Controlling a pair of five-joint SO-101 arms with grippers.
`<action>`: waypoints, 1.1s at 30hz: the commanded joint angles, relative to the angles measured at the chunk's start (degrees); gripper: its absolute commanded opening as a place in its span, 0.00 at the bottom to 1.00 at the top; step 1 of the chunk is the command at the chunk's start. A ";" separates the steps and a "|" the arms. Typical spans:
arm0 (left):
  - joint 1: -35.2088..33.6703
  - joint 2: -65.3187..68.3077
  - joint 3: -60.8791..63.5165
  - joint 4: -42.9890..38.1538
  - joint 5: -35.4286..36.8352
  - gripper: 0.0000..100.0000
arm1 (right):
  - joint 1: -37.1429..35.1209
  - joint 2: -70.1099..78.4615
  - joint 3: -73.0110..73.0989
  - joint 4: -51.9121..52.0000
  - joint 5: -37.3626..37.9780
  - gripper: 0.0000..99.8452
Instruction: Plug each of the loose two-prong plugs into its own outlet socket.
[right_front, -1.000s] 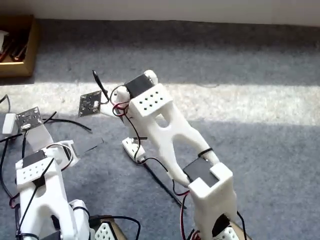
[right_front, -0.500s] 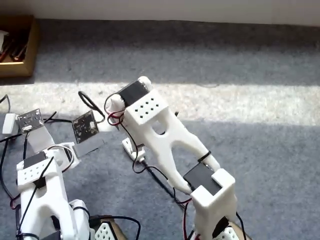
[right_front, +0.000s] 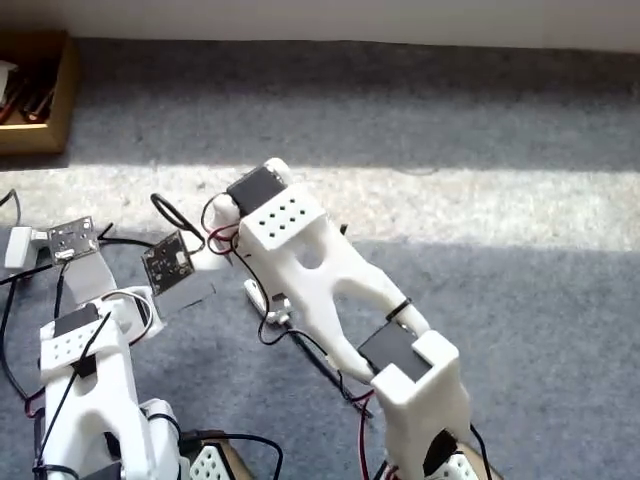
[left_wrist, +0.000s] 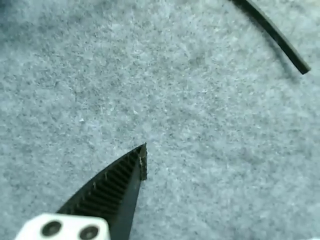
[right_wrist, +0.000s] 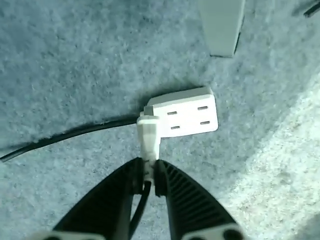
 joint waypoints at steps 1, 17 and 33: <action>0.84 -0.48 -0.22 -0.35 -0.62 0.62 | 1.71 -0.22 -1.10 -0.75 0.88 0.01; 1.19 -0.48 -0.22 -0.35 -0.62 0.62 | 1.98 0.22 -7.08 -0.40 5.27 0.01; 2.07 -0.57 0.31 -0.35 -0.70 0.62 | 3.65 7.60 -16.40 2.59 5.98 0.01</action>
